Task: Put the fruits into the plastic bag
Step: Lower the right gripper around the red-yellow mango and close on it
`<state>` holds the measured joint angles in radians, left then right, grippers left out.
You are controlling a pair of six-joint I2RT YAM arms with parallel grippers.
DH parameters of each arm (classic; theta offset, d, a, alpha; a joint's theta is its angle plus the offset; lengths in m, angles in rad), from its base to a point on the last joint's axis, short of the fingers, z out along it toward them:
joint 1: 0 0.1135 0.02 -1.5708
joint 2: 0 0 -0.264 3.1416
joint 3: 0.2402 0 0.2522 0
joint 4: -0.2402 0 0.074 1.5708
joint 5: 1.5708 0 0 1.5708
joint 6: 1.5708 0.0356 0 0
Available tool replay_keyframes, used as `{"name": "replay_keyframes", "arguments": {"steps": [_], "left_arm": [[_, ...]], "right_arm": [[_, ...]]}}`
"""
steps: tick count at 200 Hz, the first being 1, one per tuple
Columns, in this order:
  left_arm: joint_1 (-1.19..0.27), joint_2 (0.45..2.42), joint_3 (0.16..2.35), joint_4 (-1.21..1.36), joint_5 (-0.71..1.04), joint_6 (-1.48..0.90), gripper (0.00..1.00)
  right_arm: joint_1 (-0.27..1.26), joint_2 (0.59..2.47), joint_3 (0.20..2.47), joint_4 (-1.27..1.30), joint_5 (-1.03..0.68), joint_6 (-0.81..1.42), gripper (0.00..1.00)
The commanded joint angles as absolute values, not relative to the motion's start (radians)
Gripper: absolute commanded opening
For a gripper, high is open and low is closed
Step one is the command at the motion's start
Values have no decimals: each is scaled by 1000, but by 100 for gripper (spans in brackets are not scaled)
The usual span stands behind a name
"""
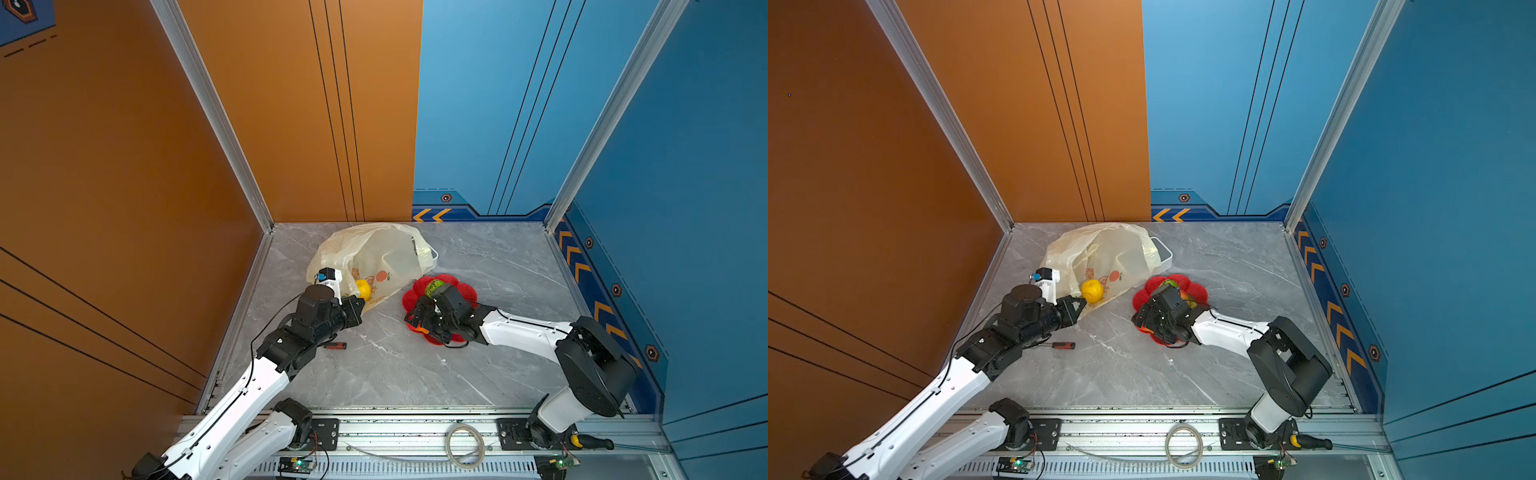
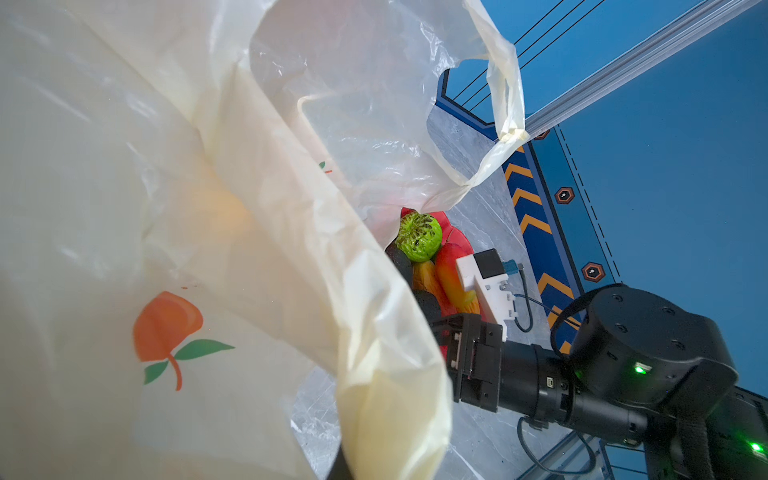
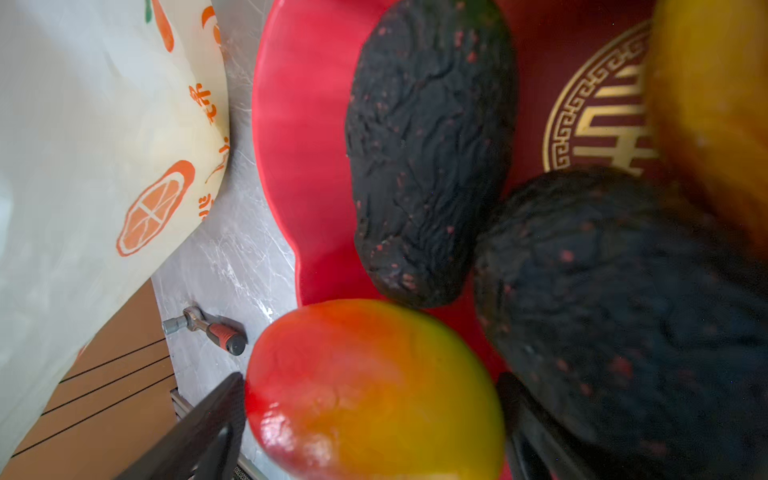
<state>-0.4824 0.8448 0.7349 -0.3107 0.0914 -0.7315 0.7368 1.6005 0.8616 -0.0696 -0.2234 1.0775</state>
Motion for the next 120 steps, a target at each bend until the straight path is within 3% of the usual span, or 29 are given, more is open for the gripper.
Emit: {"name": "replay_keyframes", "arguments": {"steps": [1, 71, 120], "left_arm": [[-472, 831, 729, -330, 107, -736, 0], [-471, 834, 733, -328, 110, -736, 0], [-471, 837, 737, -327, 111, -736, 0]], "right_arm": [[732, 1618, 873, -89, -202, 1062, 88], [727, 1596, 855, -79, -201, 1062, 72], [724, 1534, 829, -83, -197, 1066, 71]]}}
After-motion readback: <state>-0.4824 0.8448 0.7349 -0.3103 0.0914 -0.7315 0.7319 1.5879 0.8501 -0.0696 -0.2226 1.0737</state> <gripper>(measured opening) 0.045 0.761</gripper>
